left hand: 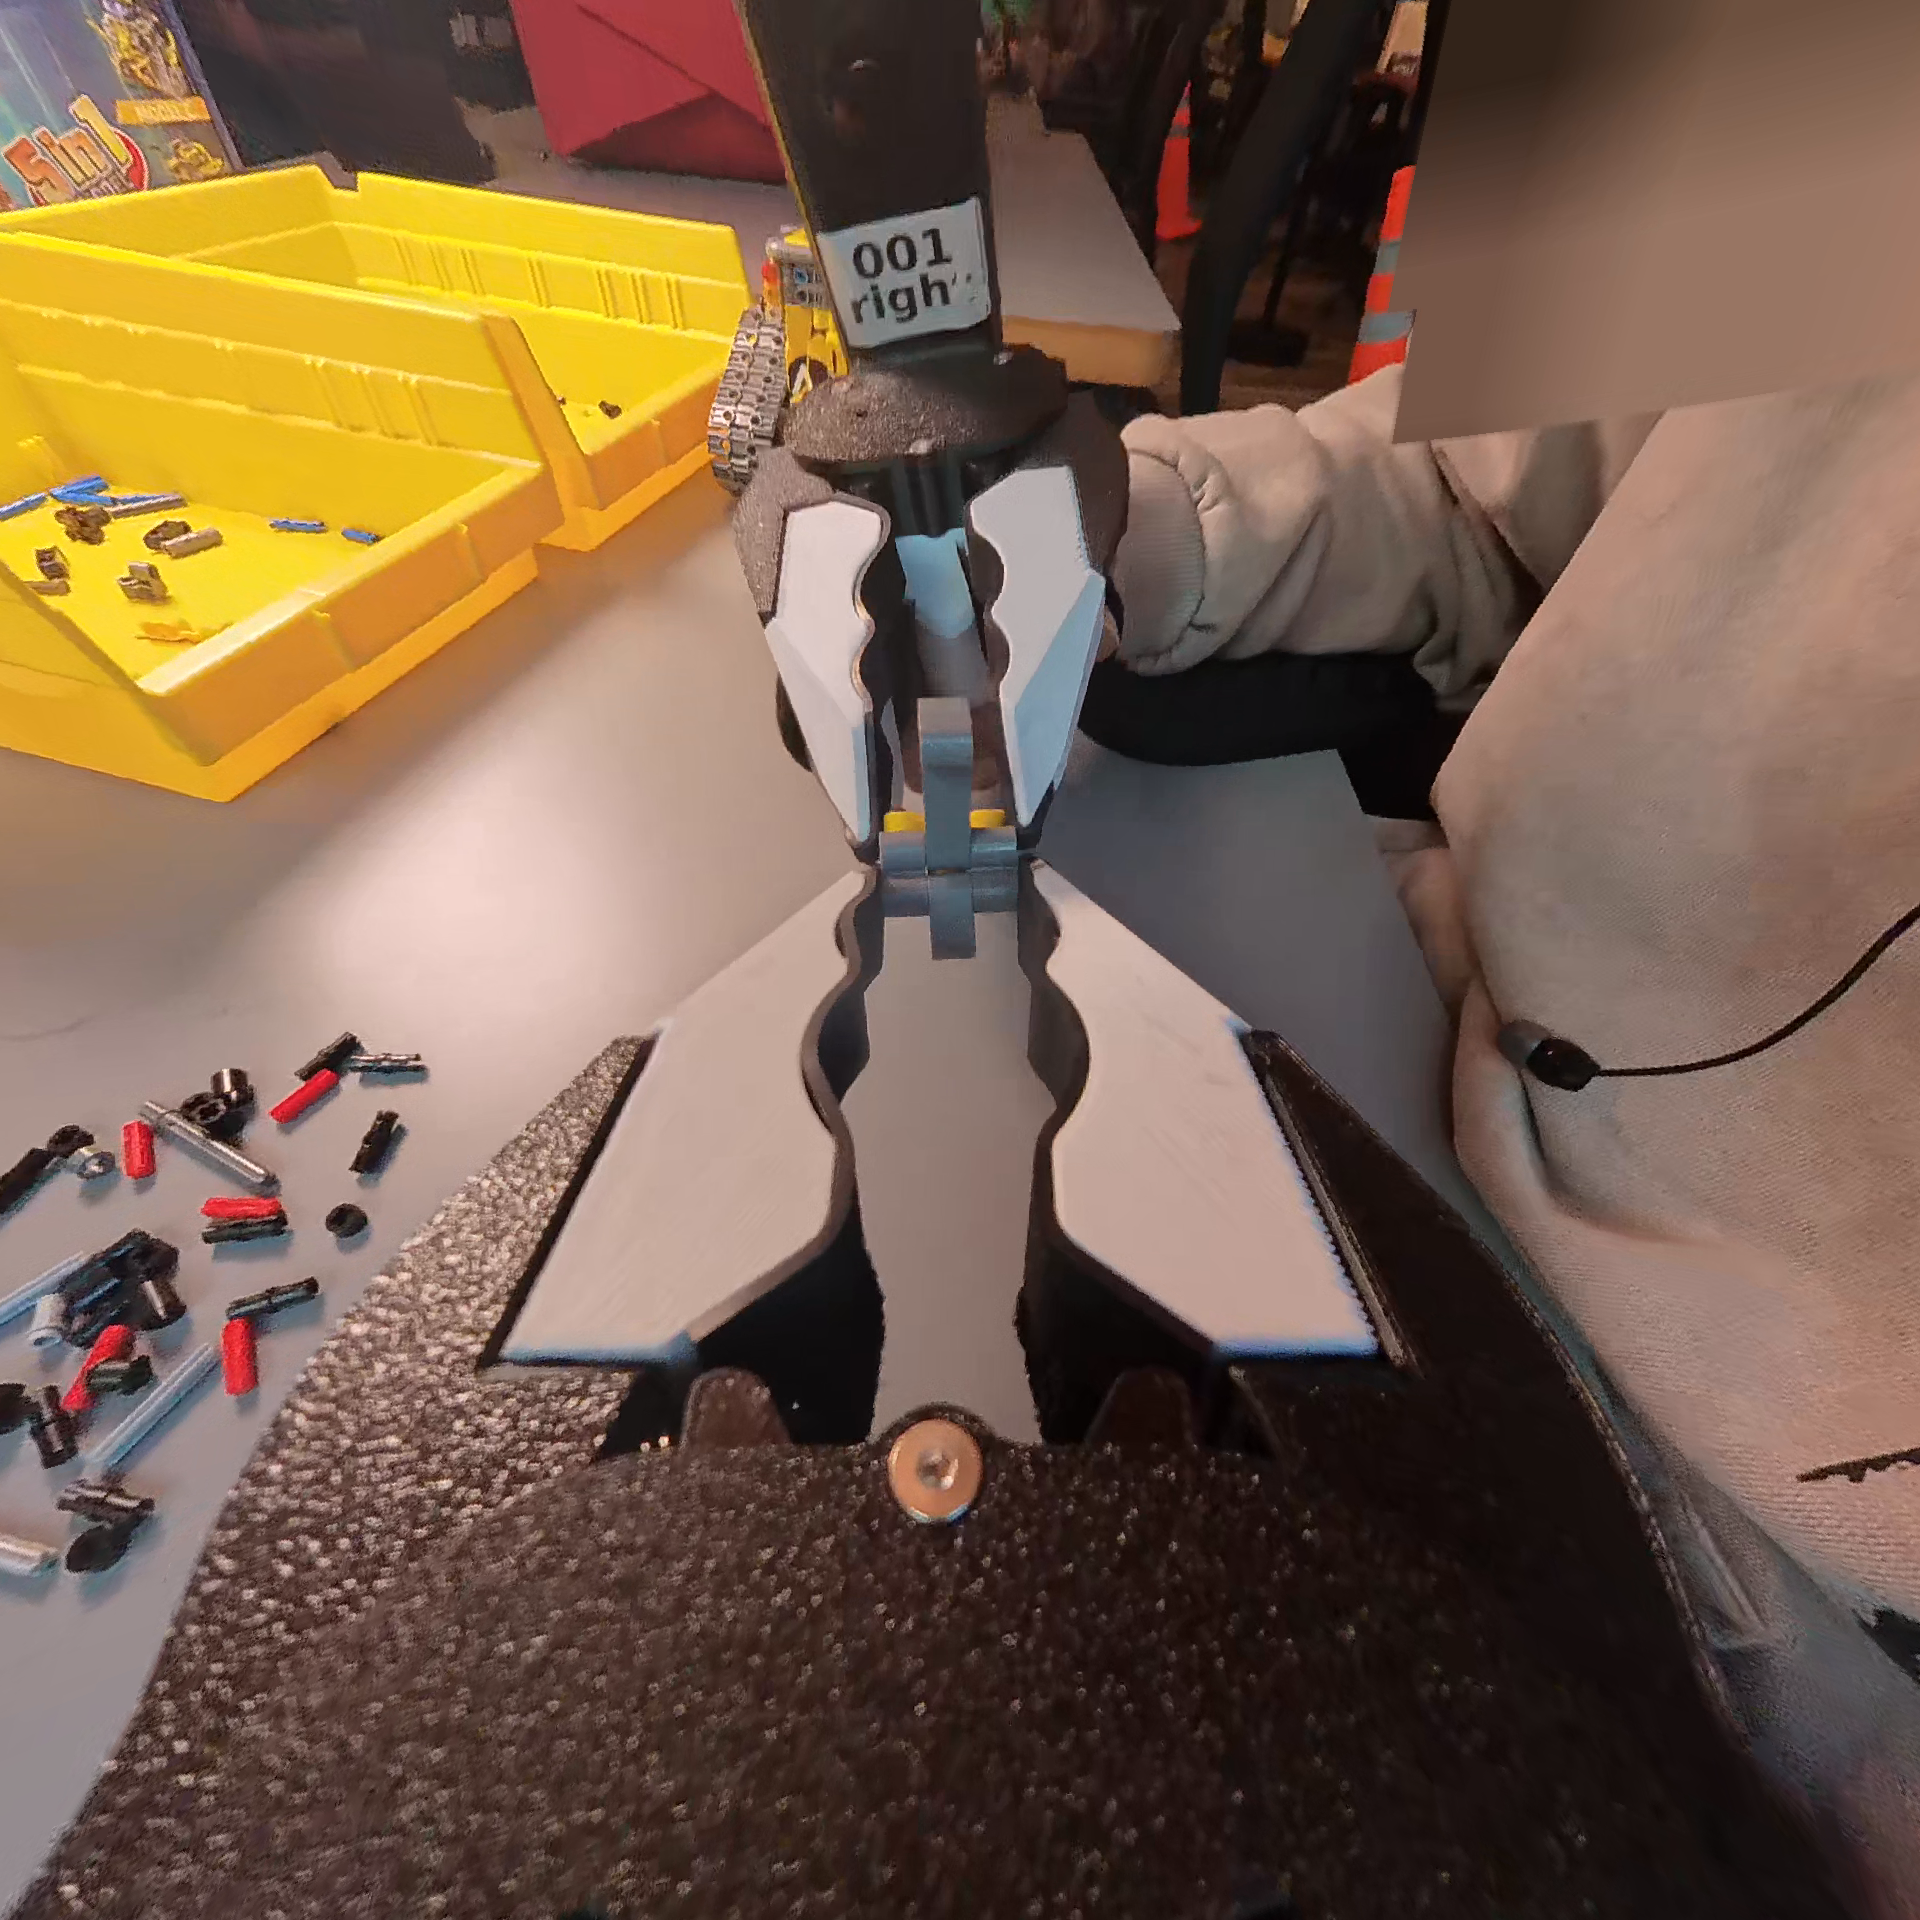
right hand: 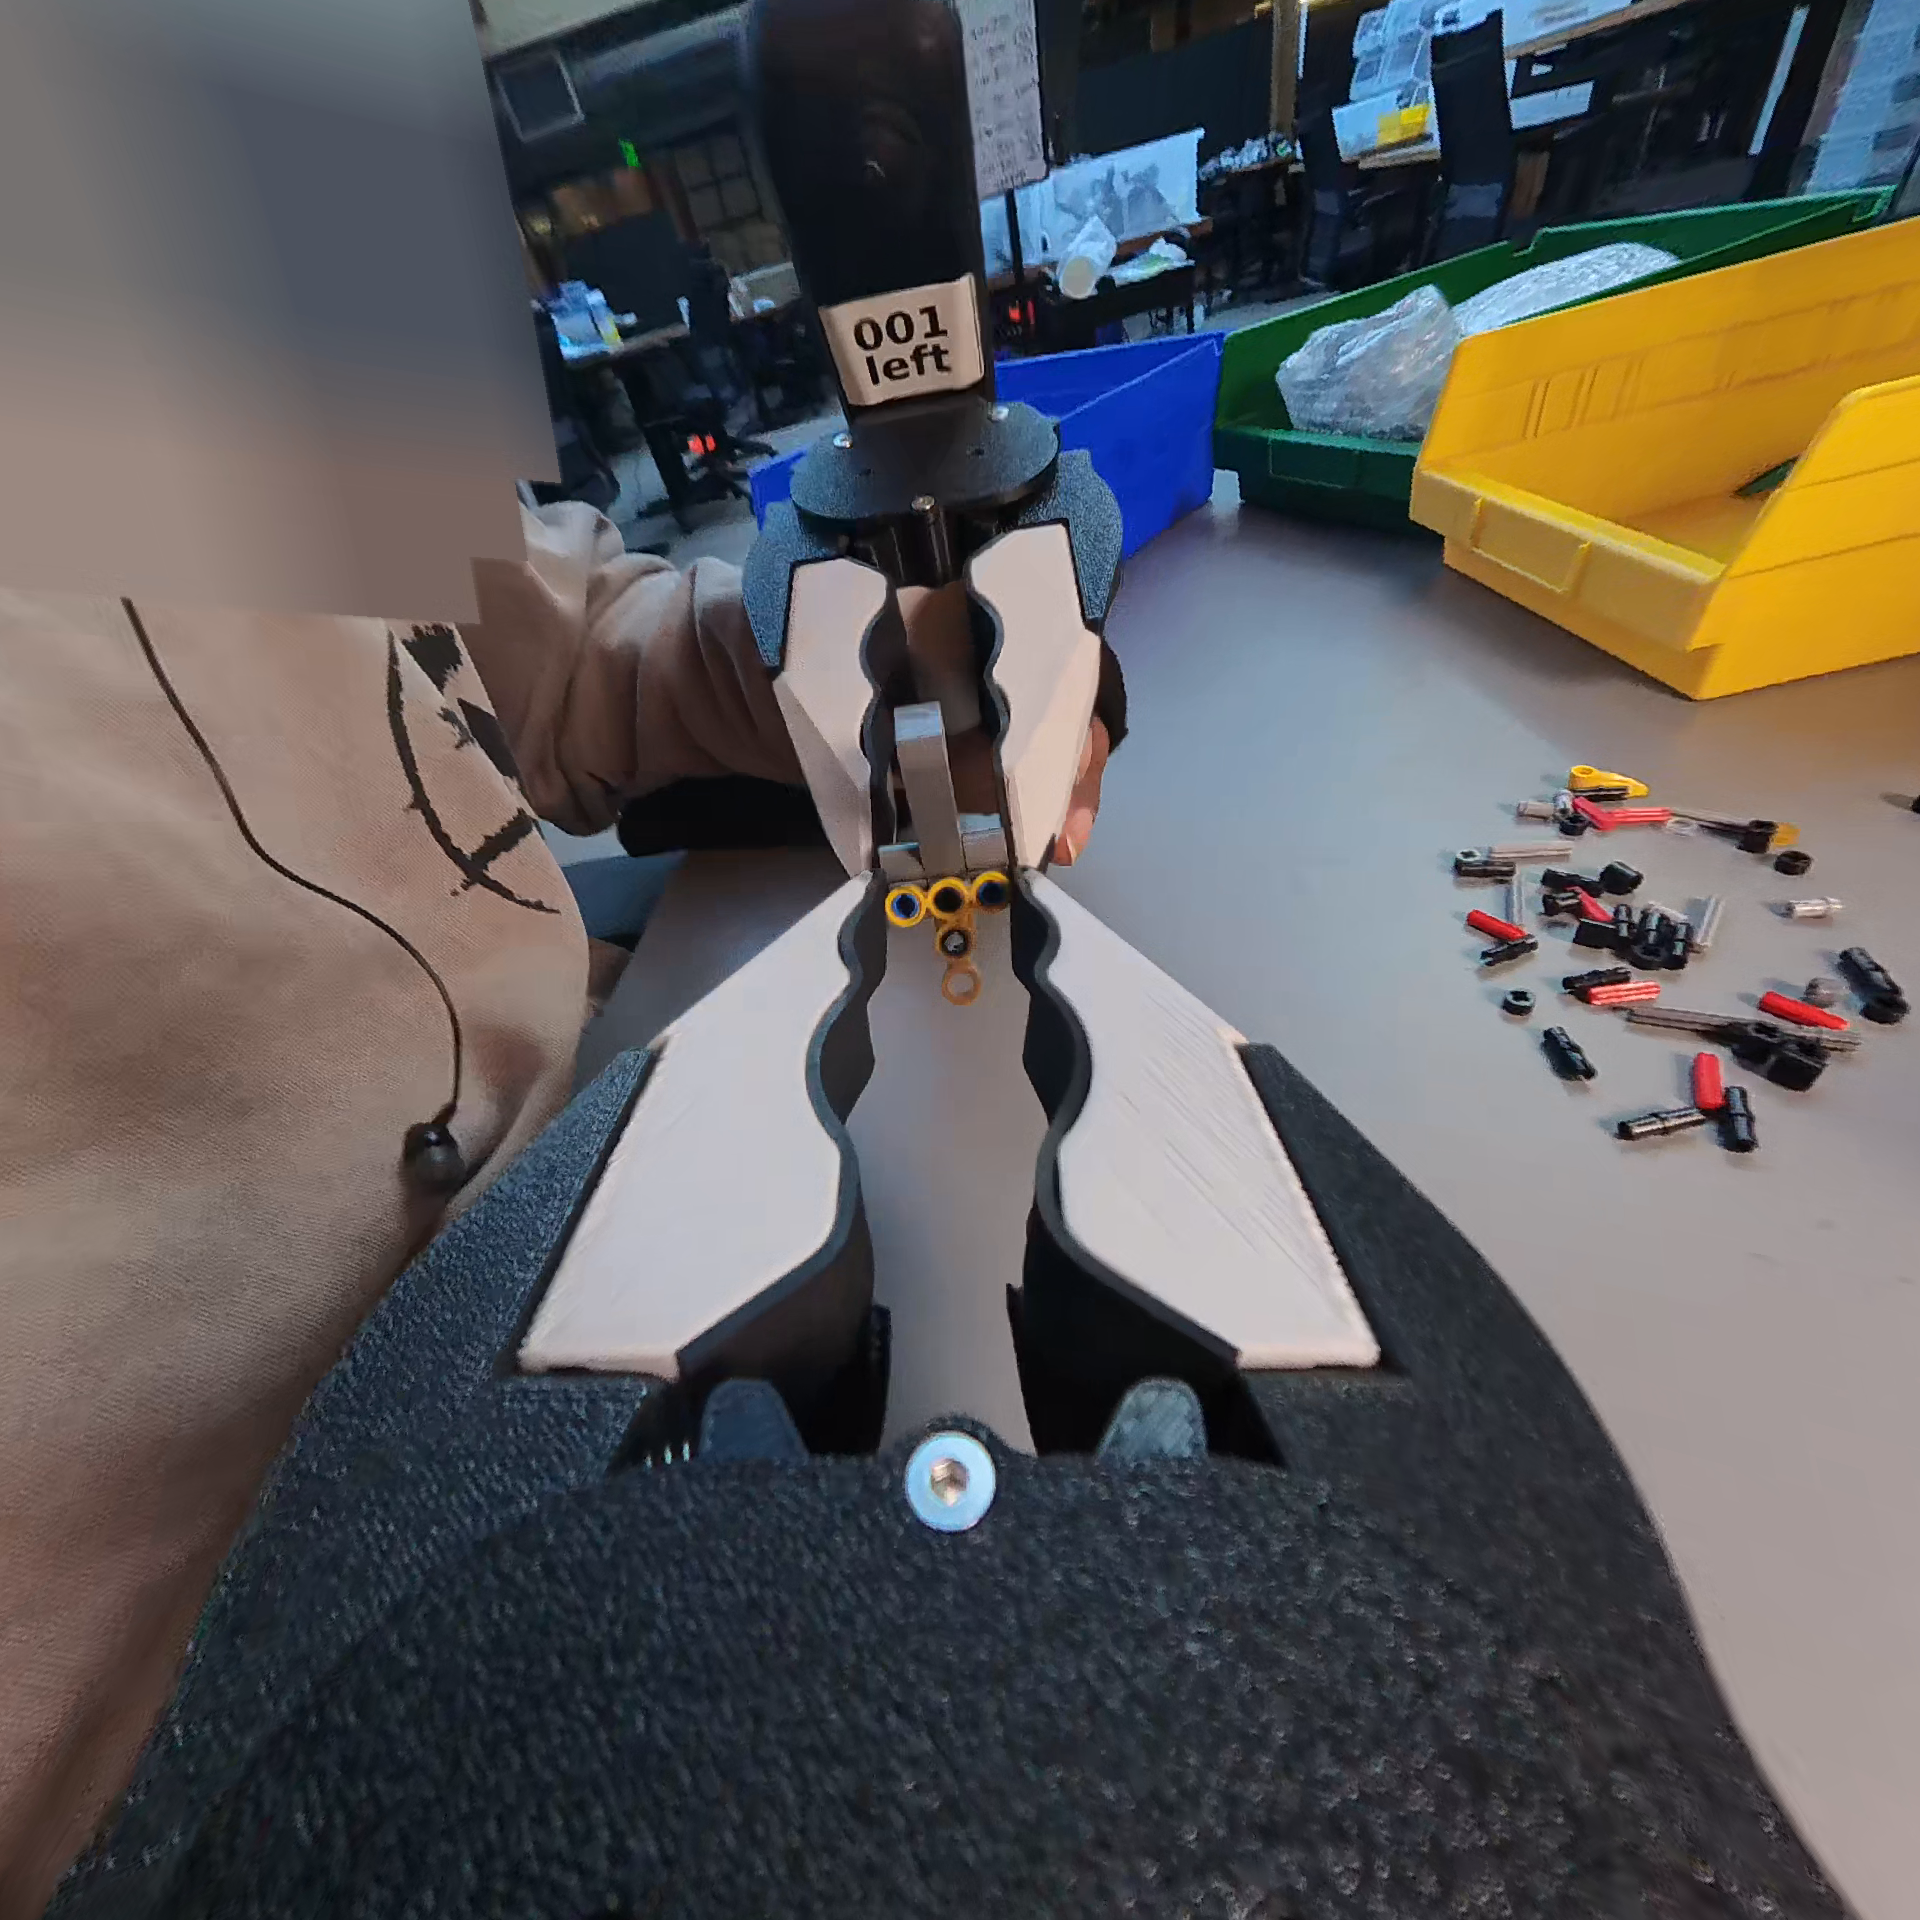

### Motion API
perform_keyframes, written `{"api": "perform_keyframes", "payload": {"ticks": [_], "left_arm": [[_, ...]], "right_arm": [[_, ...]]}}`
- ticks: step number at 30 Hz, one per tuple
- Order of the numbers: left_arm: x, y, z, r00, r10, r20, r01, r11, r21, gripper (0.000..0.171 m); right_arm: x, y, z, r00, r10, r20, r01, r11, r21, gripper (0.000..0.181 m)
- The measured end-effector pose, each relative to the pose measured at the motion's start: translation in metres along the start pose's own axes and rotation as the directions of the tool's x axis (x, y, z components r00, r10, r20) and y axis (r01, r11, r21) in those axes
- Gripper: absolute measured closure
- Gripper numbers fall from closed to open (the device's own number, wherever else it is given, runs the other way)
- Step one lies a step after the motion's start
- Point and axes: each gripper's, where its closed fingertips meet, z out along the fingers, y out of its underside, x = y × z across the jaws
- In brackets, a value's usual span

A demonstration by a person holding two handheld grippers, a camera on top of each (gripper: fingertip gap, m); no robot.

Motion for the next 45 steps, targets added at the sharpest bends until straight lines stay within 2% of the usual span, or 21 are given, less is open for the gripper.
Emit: {"api": "perform_keyframes", "payload": {"ticks": [4, 8, 12, 16, 18, 21, 23, 26, 28, 30, 32, 35, 37, 40, 45], "left_arm": [[0.0, -0.015, -0.004, 0.998, -0.062, -0.031, 0.065, 0.993, 0.096, 0.147], [-0.004, -0.017, -0.004, 0.999, -0.041, 0.02, 0.039, 0.995, 0.097, 0.147], [-0.02, -0.013, -0.009, 0.985, 0.037, 0.167, -0.046, 0.998, 0.05, 0.147], [-0.024, -0.018, -0.015, 0.977, 0.047, 0.208, -0.064, 0.995, 0.074, 0.147], [-0.029, -0.016, -0.014, 0.969, 0.059, 0.24, -0.074, 0.996, 0.051, 0.147], [-0.032, -0.01, -0.011, 0.978, -0.051, 0.2, 0.04, 0.998, 0.058, 0.147], [-0.035, -0.011, -0.012, 0.97, -0.204, 0.132, 0.19, 0.975, 0.113, 0.147], [-0.041, -0.012, -0.014, 0.898, -0.44, -0.002, 0.433, 0.882, 0.184, 0.147], [-0.043, -0.012, -0.013, 0.834, -0.547, -0.076, 0.55, 0.809, 0.209, 0.147], [-0.045, -0.011, -0.012, 0.776, -0.617, -0.13, 0.629, 0.748, 0.212, 0.147], [-0.044, -0.012, -0.012, 0.743, -0.644, -0.18, 0.669, 0.712, 0.213, 0.147], [-0.036, -0.025, -0.019, 0.73, -0.618, -0.291, 0.682, 0.689, 0.246, 0.144], [-0.035, -0.028, -0.02, 0.763, -0.583, -0.279, 0.644, 0.719, 0.261, 0.143], [-0.031, -0.025, -0.014, 0.82, -0.53, -0.218, 0.571, 0.782, 0.251, 0.144], [-0.028, -0.033, -0.017, 0.83, -0.505, -0.237, 0.556, 0.782, 0.281, 0.148]], "right_arm": [[-0.001, -0.013, -0.006, 0.98, 0.17, 0.102, -0.18, 0.979, 0.099, 0.16], [0.001, -0.015, -0.008, 0.969, 0.207, 0.138, -0.225, 0.966, 0.129, 0.16], [0.018, -0.013, -0.006, 0.988, 0.154, -0.022, -0.15, 0.981, 0.124, 0.161], [0.02, -0.02, -0.004, 0.99, 0.09, -0.105, -0.076, 0.989, 0.129, 0.163], [0.023, -0.02, -0.004, 0.988, 0.081, -0.135, -0.064, 0.99, 0.123, 0.167], [0.027, -0.019, -0.006, 0.976, -0.03, -0.217, 0.049, 0.995, 0.086, 0.164], [0.026, -0.017, -0.005, 0.948, -0.174, -0.267, 0.184, 0.983, 0.013, 0.16], [0.03, -0.013, -0.002, 0.839, -0.404, -0.363, 0.385, 0.914, -0.129, 0.153], [0.036, -0.013, 0.002, 0.782, -0.468, -0.411, 0.423, 0.883, -0.201, 0.155], [0.045, -0.015, -0.001, 0.728, -0.506, -0.463, 0.443, 0.862, -0.246, 0.166], [0.044, -0.015, -0.001, 0.77, -0.45, -0.452, 0.401, 0.893, -0.207, 0.166], [0.04, -0.02, -0.007, 0.89, -0.228, -0.395, 0.233, 0.972, -0.037, 0.171], [0.038, -0.027, -0.012, 0.946, -0.056, -0.319, 0.091, 0.991, 0.095, 0.172], [0.031, -0.035, -0.014, 0.974, 0.077, -0.214, -0.032, 0.978, 0.207, 0.172], [0.025, -0.028, -0.006, 0.983, 0.135, -0.128, -0.107, 0.973, 0.205, 0.172]]}}
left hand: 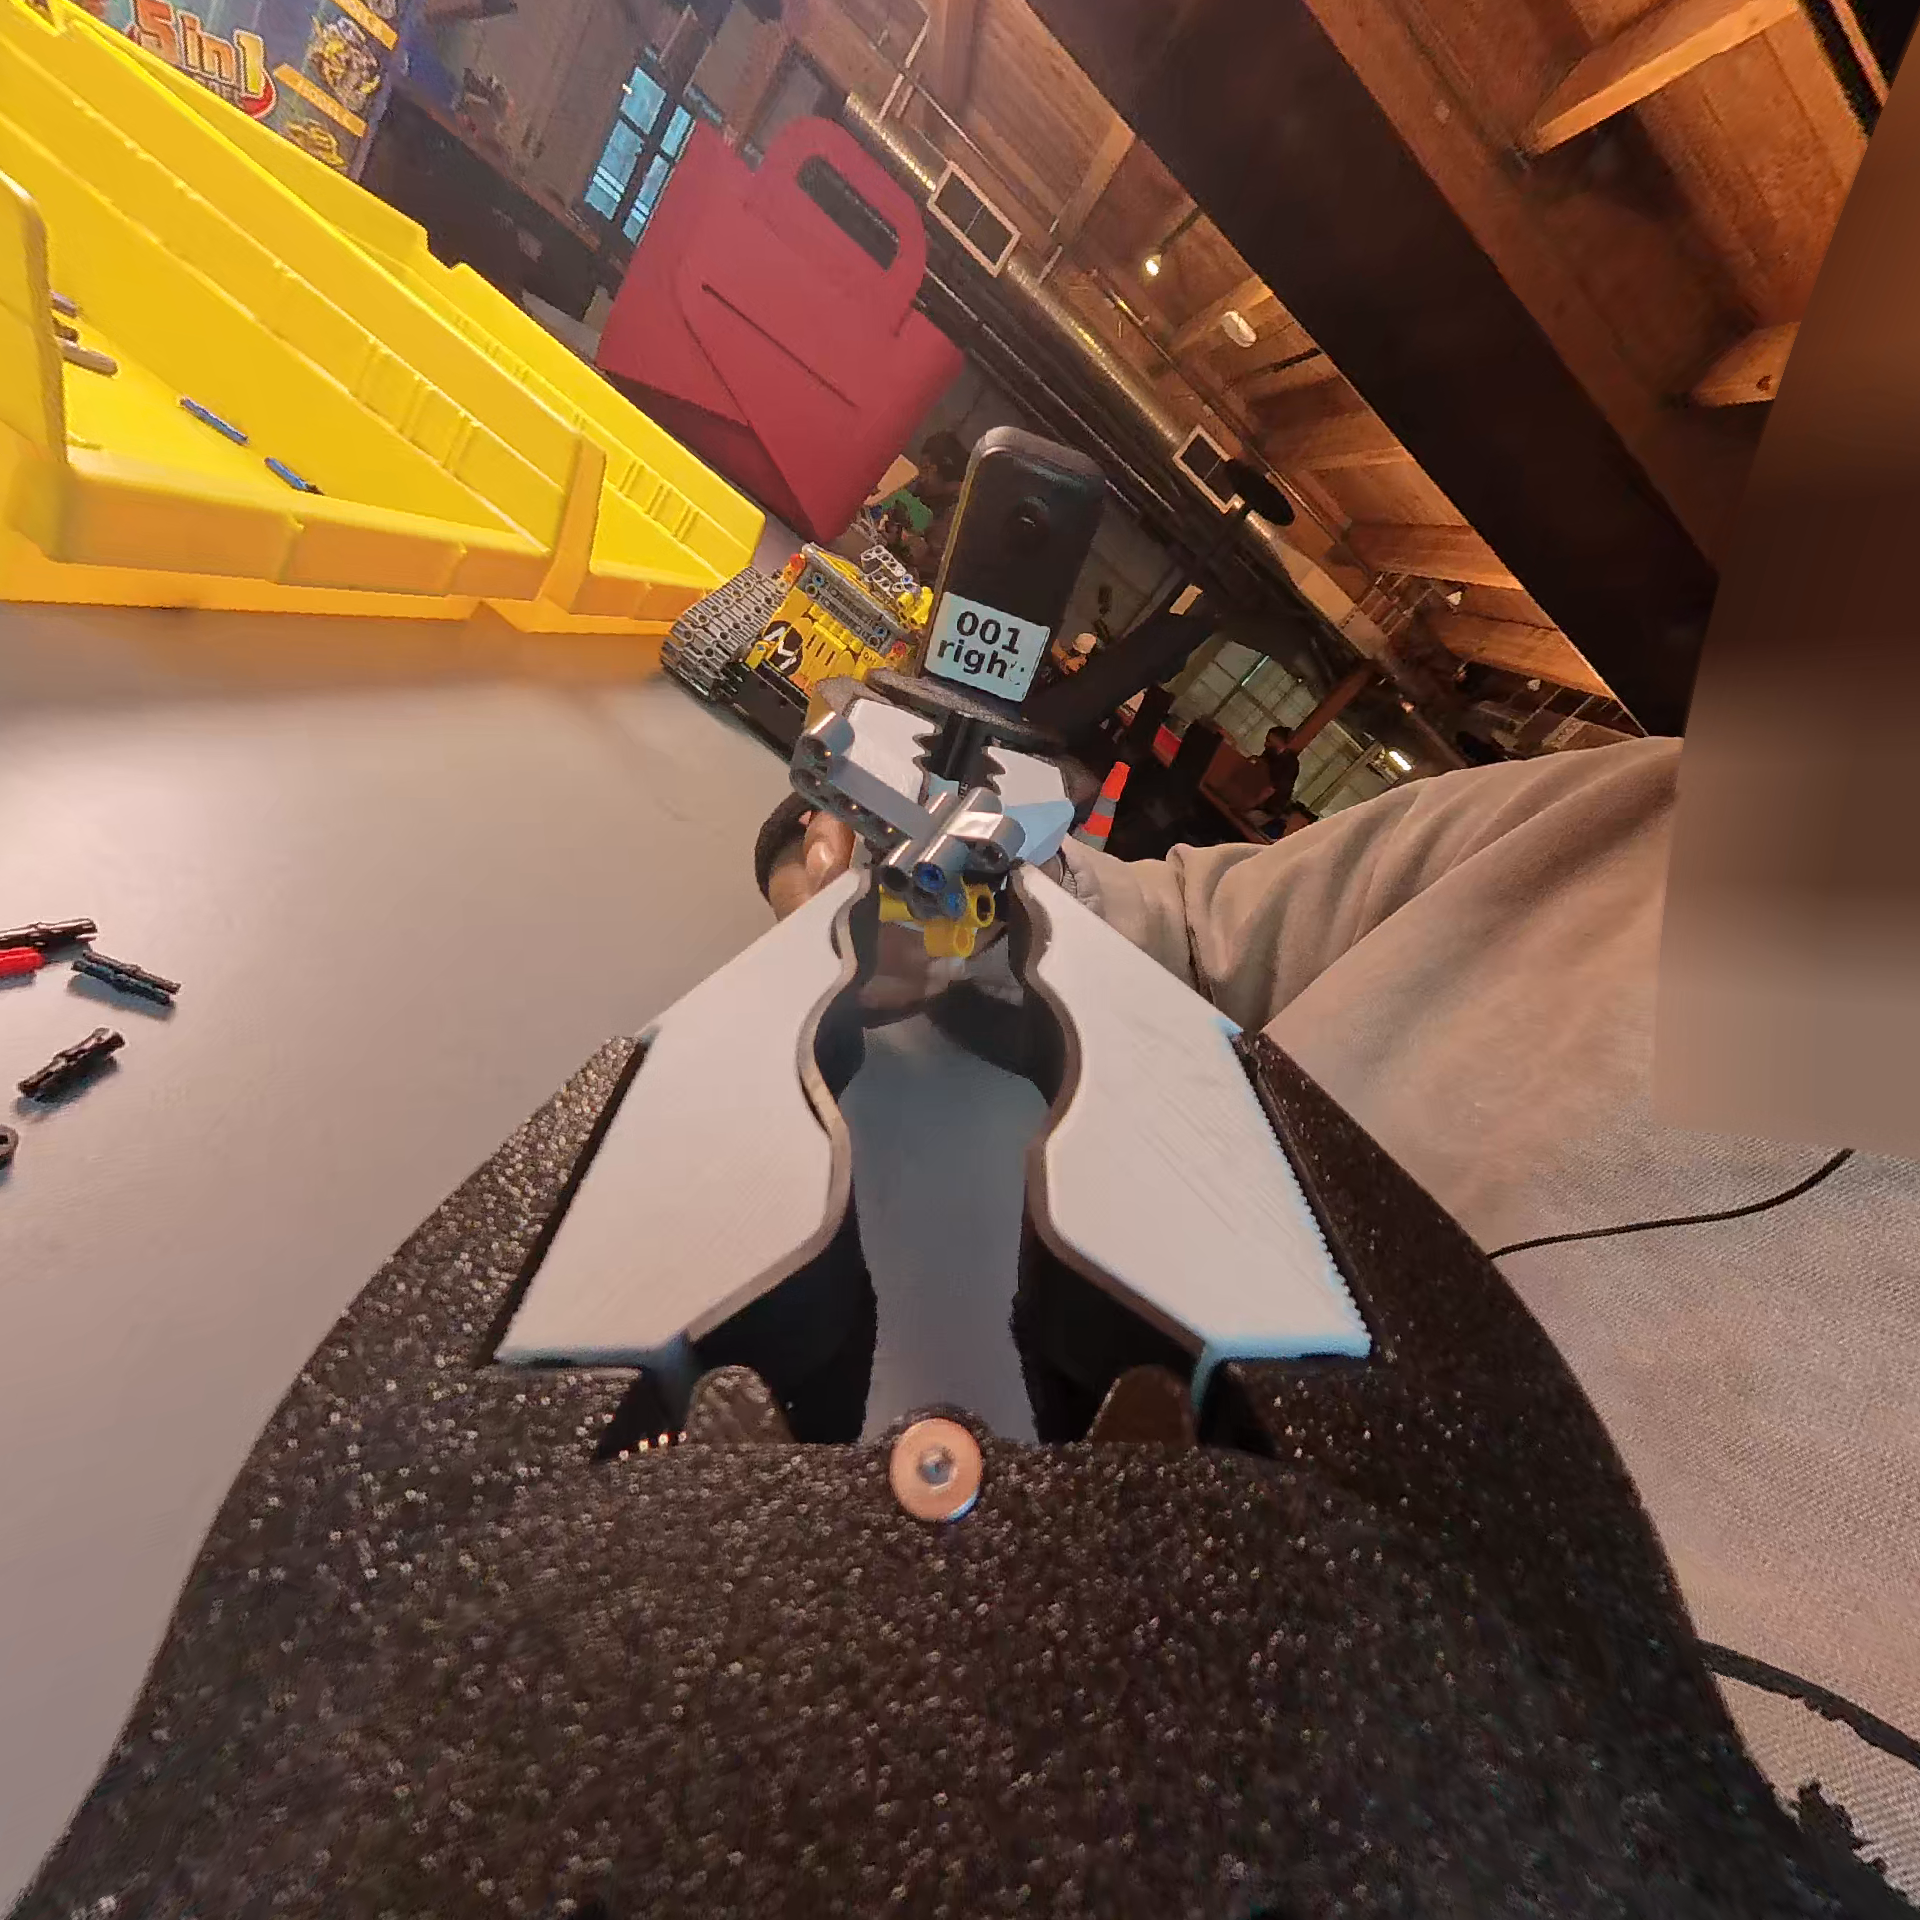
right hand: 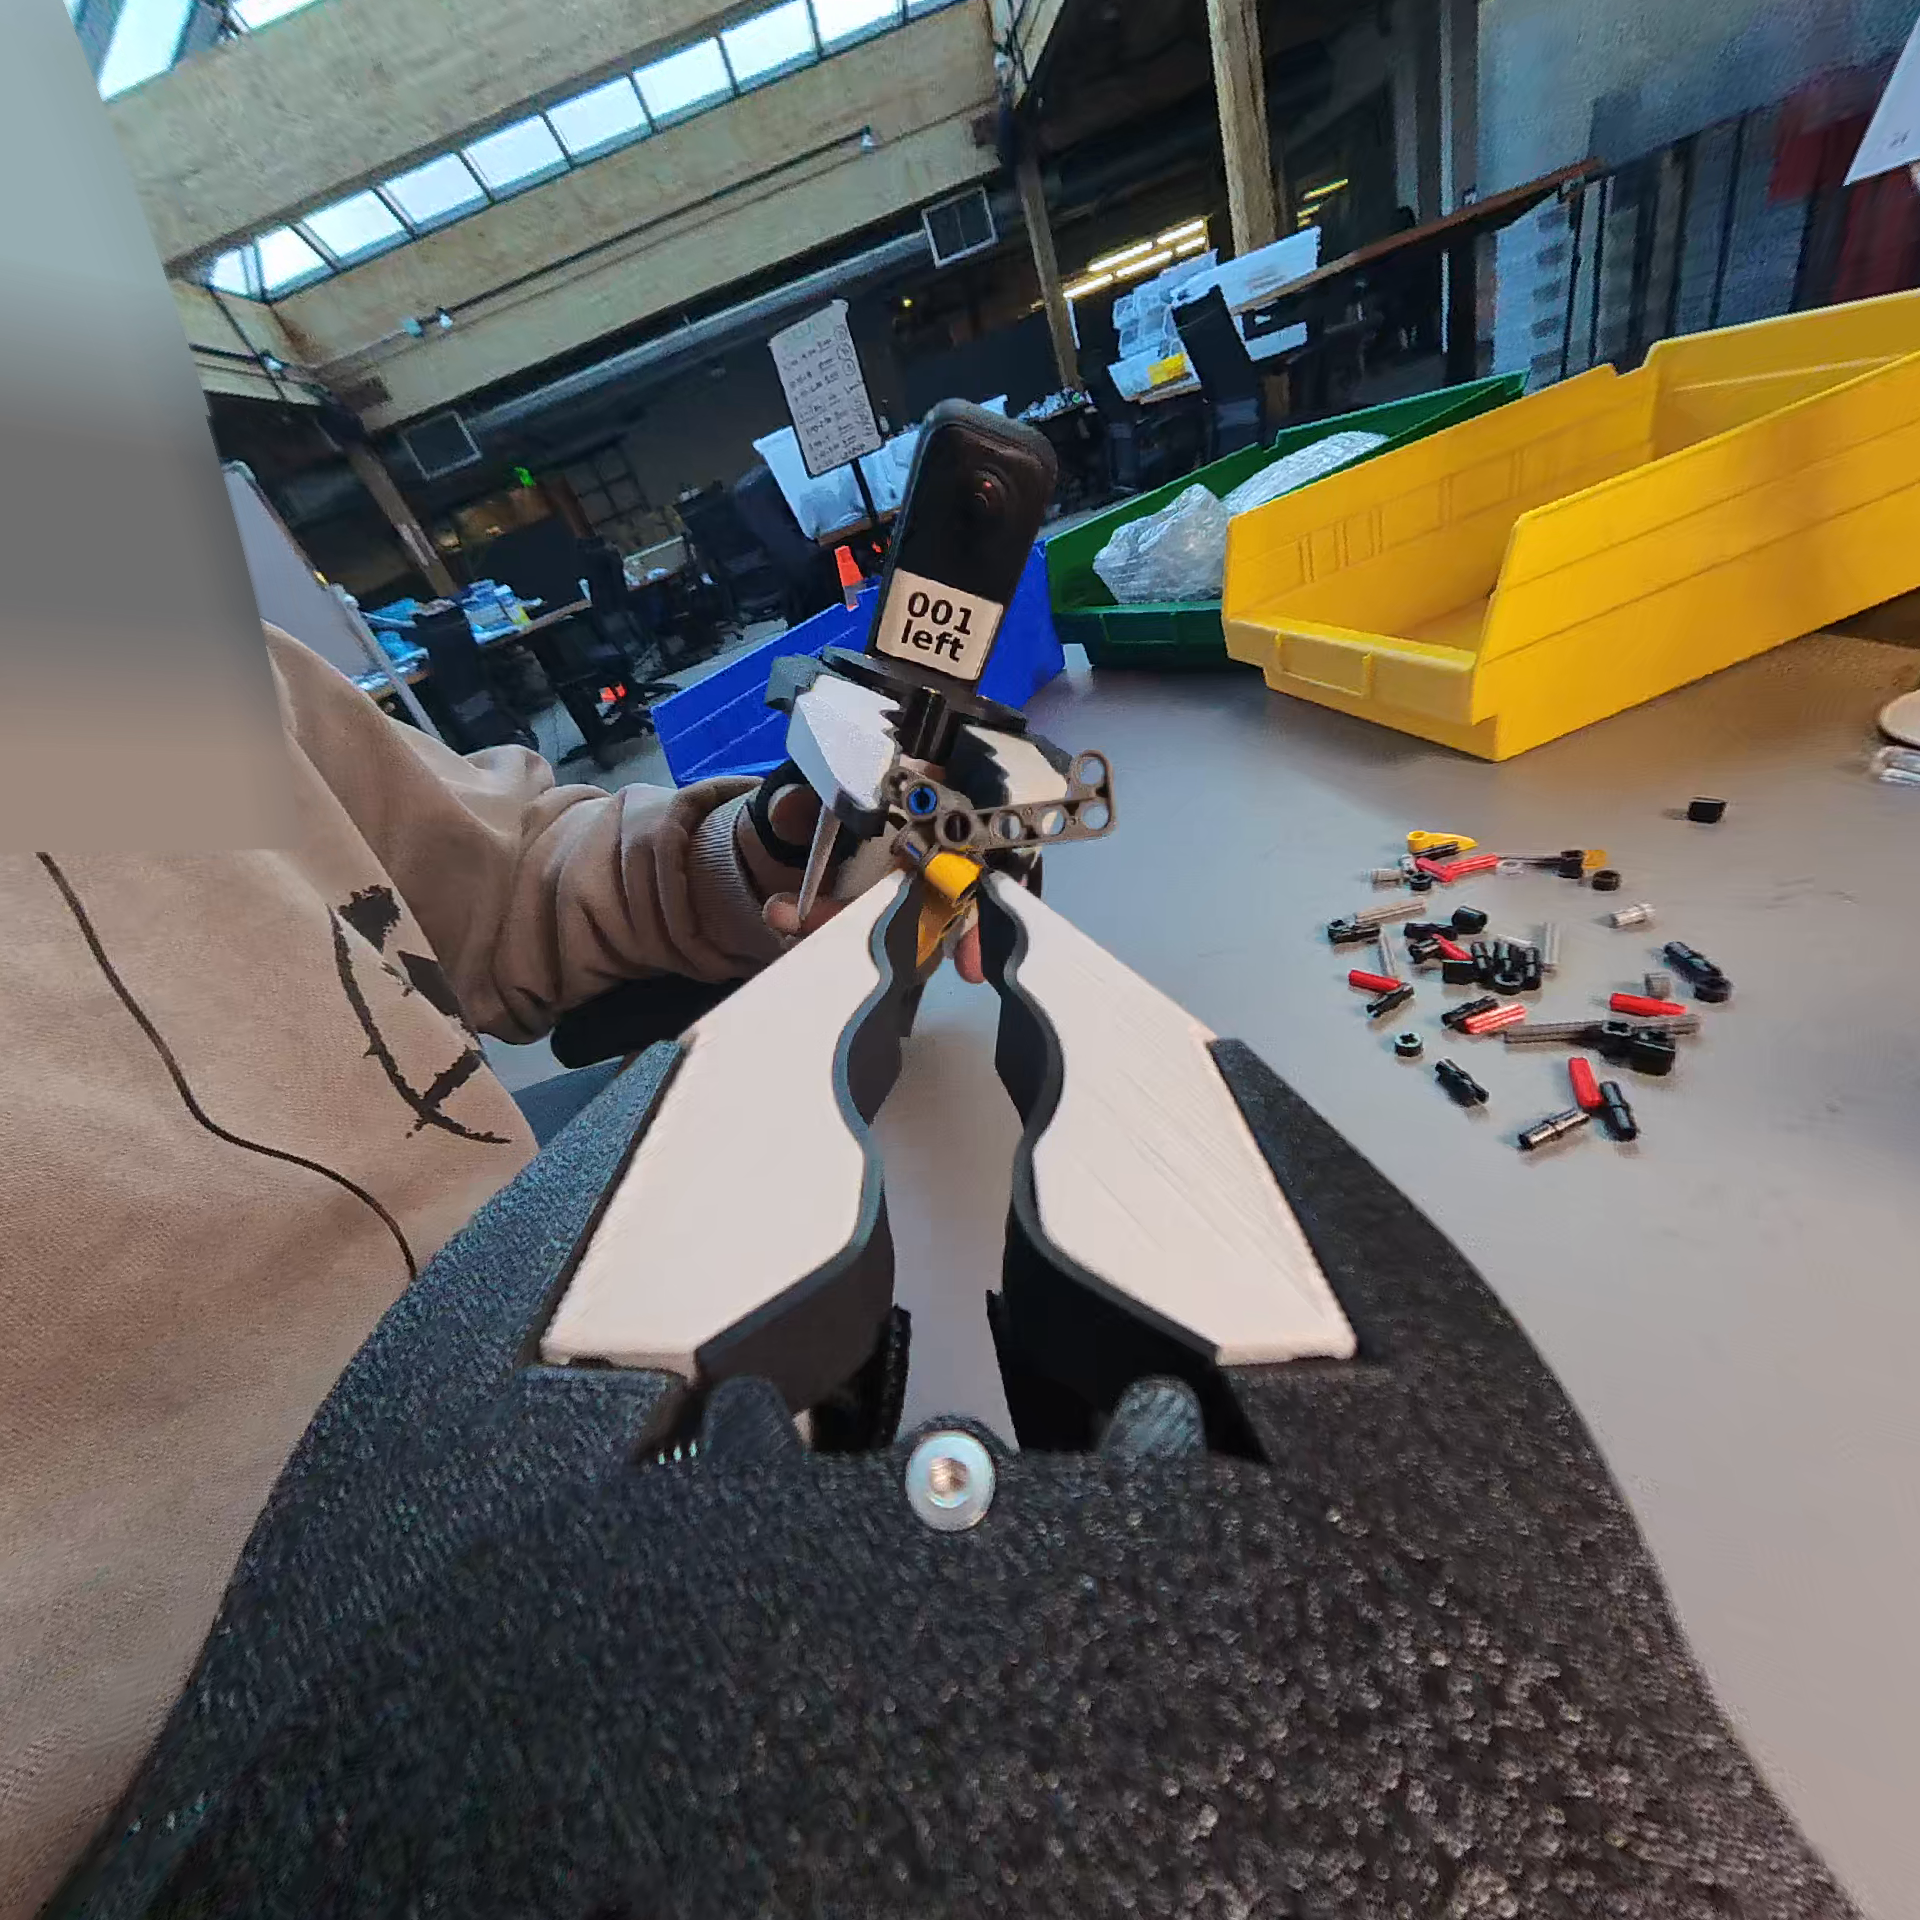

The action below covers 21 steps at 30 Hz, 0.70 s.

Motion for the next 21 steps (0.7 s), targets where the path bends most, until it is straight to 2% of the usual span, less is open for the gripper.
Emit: {"api": "perform_keyframes", "payload": {"ticks": [7, 13, 17, 21], "left_arm": [[-0.002, 0.002, -0.003, 0.999, 0.017, 0.03, -0.017, 1.0, -0.02, 0.149], [-0.01, 0.002, -0.006, 0.998, 0.011, 0.07, -0.009, 1.0, -0.022, 0.149], [-0.014, 0.009, -0.002, 0.985, 0.113, 0.129, -0.103, 0.992, -0.077, 0.15], [-0.016, 0.011, -0.001, 0.93, 0.306, 0.204, -0.282, 0.949, -0.14, 0.15]], "right_arm": [[-0.001, 0.002, 0.002, 1.0, 0.011, 0.014, -0.01, 1.0, -0.009, 0.172], [0.006, -0.003, -0.004, 0.998, -0.04, -0.047, 0.04, 0.999, -0.012, 0.163], [0.004, 0.005, 0.002, 0.997, -0.056, -0.056, 0.053, 0.997, -0.057, 0.163], [0.008, 0.009, 0.001, 0.996, -0.053, -0.072, 0.048, 0.996, -0.075, 0.168]]}}
